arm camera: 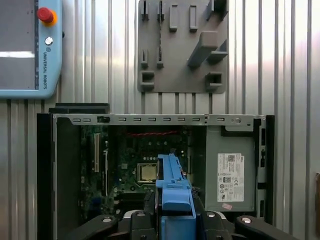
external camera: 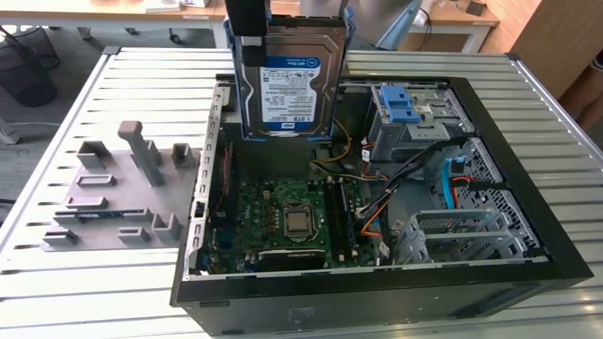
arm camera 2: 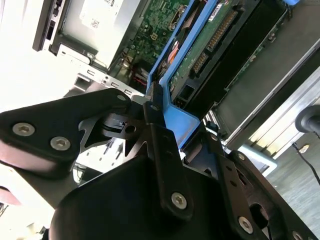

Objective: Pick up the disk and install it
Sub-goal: 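Pick up the disk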

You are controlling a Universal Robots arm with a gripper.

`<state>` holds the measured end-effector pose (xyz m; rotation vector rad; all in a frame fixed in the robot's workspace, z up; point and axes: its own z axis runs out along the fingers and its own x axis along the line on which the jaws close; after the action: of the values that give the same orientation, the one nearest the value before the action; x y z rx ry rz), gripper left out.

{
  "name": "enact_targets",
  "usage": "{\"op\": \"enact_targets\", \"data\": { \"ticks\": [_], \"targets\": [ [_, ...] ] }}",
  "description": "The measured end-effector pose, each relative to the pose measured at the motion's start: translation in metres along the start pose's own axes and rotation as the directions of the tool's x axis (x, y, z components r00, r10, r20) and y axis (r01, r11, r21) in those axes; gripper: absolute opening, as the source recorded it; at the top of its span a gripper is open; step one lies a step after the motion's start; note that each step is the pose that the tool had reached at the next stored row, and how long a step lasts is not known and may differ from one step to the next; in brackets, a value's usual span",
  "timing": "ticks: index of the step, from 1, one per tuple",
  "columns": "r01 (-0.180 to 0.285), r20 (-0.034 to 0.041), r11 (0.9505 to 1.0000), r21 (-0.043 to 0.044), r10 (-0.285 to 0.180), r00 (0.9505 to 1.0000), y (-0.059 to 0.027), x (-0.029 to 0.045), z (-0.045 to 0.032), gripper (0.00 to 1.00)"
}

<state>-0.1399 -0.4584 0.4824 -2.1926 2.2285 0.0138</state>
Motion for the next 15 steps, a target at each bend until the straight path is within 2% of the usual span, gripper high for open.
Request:
{"op": "enact_targets", "data": {
  "ticks": [10,15],
  "targets": [
    [0.000,-0.0001,1.0000,-0.0001,0.000,1.0000,-0.0227,0.0056,0.0004,0.36],
    [0.000,0.0000,1.0000,0.0005,0.000,1.0000,-0.0280,0.0110,0.0019,0.36]
  ]
}}
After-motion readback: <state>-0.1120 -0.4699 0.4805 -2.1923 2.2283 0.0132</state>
